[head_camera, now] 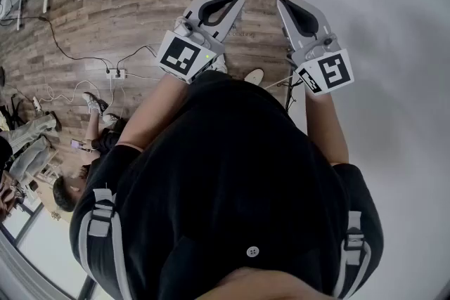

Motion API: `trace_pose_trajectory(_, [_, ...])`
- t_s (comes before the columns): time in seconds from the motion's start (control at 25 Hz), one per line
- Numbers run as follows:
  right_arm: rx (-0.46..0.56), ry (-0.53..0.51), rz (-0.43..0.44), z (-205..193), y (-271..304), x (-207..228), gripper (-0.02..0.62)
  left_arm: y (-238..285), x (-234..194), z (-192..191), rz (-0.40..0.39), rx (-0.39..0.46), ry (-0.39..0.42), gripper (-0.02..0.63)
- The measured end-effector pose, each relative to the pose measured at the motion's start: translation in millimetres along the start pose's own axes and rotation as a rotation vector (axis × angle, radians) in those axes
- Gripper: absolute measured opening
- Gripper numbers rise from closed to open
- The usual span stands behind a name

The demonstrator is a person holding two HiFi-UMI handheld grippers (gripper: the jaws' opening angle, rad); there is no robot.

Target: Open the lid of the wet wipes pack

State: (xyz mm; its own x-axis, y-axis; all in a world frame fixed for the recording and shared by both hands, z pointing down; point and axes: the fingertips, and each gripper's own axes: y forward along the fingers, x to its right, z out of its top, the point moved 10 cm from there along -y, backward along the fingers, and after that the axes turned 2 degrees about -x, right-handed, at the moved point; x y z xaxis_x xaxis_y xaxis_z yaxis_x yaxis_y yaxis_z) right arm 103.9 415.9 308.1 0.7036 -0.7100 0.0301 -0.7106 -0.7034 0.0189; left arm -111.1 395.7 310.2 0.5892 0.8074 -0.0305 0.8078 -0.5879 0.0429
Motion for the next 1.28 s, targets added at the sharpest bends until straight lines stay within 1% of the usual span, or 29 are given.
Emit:
trace_pose_trajectory(0.16, [-0.01, 0.003, 0.004, -1.4, -13.1, -2.6, 0.011, -4.4, 14.7, -1.8, 0.014, -0.019, 0.001, 0.008])
trace_pose_trajectory(0.36, [-0.01, 0.008, -0.005, 0.8, -23.7, -5.5, 0.011, -8.5, 21.8, 1.6, 0.049, -0.019, 0.002, 0.009])
trace_pose_trajectory(0.52, [-0.013, 0.022, -0.008, -2.2, -30.0, -6.0, 0.011, -8.7, 26.4, 3.0, 0.062, -0.014, 0.007, 0.008])
trace_pose_trajectory(0.6, [-0.012, 0.024, -0.009, -3.3, -30.8, -7.5, 0.011, -11.3, 26.7, 1.8, 0.069, -0.038, 0.012, 0.009])
trace_pose_trajectory(0.68, [-0.009, 0.022, -0.011, -1.4, -30.5, -8.1, 0.011, -11.8, 26.4, 3.5, 0.07, -0.051, 0.023, 0.008])
trace_pose_trajectory(0.84, [0.002, -0.001, -0.036, 0.9, -29.8, -9.4, 0.012, -10.5, 25.0, 1.2, 0.057, -0.031, 0.029, 0.008])
trace_pose_trajectory(0.88, [0.004, -0.005, -0.044, 1.2, -28.9, -9.8, 0.021, -10.3, 24.5, 1.2, 0.054, -0.029, 0.028, 0.009])
trace_pose_trajectory(0.96, [0.001, -0.006, -0.06, 2.7, -26.5, -9.5, 0.105, -9.6, 23.2, 1.7, 0.054, -0.029, 0.029, 0.008])
trace_pose_trajectory(1.0, [-0.002, -0.005, -0.068, 3.4, -24.9, -8.9, 0.128, -9.3, 22.1, 1.1, 0.053, -0.029, 0.032, 0.008])
trace_pose_trajectory(1.12, [-0.002, -0.004, -0.087, 4.7, -19.7, -8.2, 0.157, -9.0, 17.9, 2.0, 0.043, -0.026, 0.036, 0.009])
trace_pose_trajectory(1.28, [-0.014, -0.003, -0.099, 4.8, -10.1, -9.8, 0.226, -10.5, 9.5, 2.9, 0.042, -0.019, 0.041, 0.008])
